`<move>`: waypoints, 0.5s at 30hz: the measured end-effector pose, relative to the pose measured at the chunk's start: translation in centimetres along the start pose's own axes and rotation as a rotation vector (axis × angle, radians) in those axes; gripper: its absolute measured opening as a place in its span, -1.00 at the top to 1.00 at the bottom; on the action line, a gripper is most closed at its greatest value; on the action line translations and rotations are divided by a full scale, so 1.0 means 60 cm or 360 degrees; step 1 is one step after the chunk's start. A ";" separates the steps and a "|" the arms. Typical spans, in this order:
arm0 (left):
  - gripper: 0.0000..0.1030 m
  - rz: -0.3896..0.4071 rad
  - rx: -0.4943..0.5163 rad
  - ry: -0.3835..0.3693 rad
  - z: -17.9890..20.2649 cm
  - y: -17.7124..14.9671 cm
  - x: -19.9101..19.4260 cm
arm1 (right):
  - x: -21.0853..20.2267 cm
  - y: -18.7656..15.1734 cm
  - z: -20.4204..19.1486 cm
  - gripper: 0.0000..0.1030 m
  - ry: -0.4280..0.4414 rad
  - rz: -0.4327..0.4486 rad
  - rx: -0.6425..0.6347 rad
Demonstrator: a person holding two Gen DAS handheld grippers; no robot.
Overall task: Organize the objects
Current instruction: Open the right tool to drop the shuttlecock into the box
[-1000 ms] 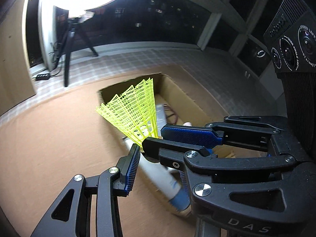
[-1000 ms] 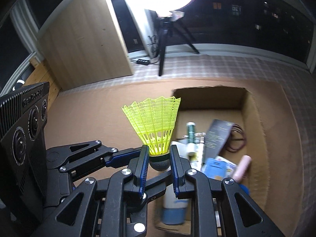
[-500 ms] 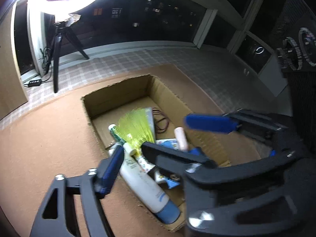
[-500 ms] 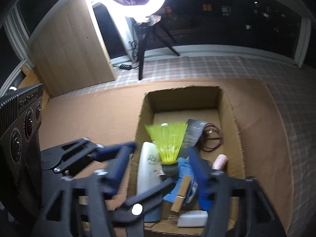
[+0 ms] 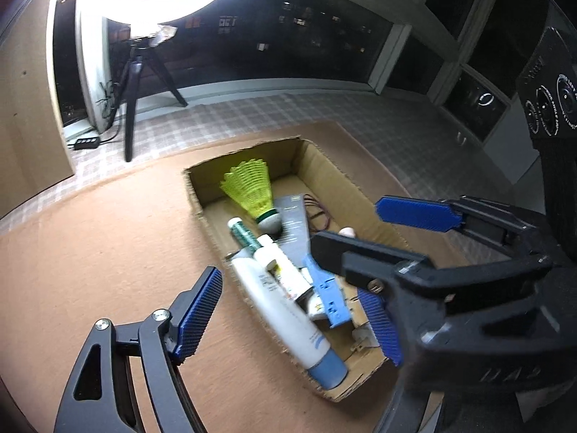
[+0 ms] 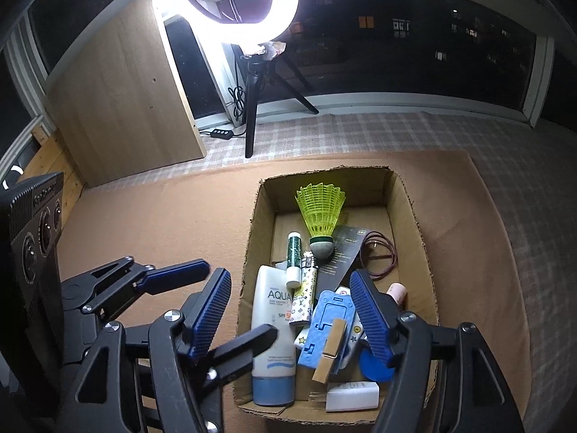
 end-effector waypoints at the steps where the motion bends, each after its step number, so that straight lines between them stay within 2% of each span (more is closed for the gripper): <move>1: -0.58 0.0001 0.0001 0.0013 -0.006 -0.004 -0.004 | -0.001 0.000 -0.003 -0.27 -0.0001 0.0001 -0.0002; 8: -0.58 0.0007 -0.0071 0.0114 -0.069 -0.034 -0.043 | 0.002 -0.008 -0.047 -0.29 -0.0010 -0.0009 -0.0046; 15: -0.61 0.0041 -0.0163 0.0216 -0.142 -0.068 -0.103 | 0.004 -0.016 -0.120 -0.31 0.0001 0.0004 -0.0127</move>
Point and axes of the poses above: each gripper's, at about its wrist camera, not at the fingertips, and x roughly the way its jaws point, z to its right, y to its top, the point moved 1 cm from there along x, roughly the way its jaws point, and after that the axes turned 8 degrees about y, right-handed, at the moved point
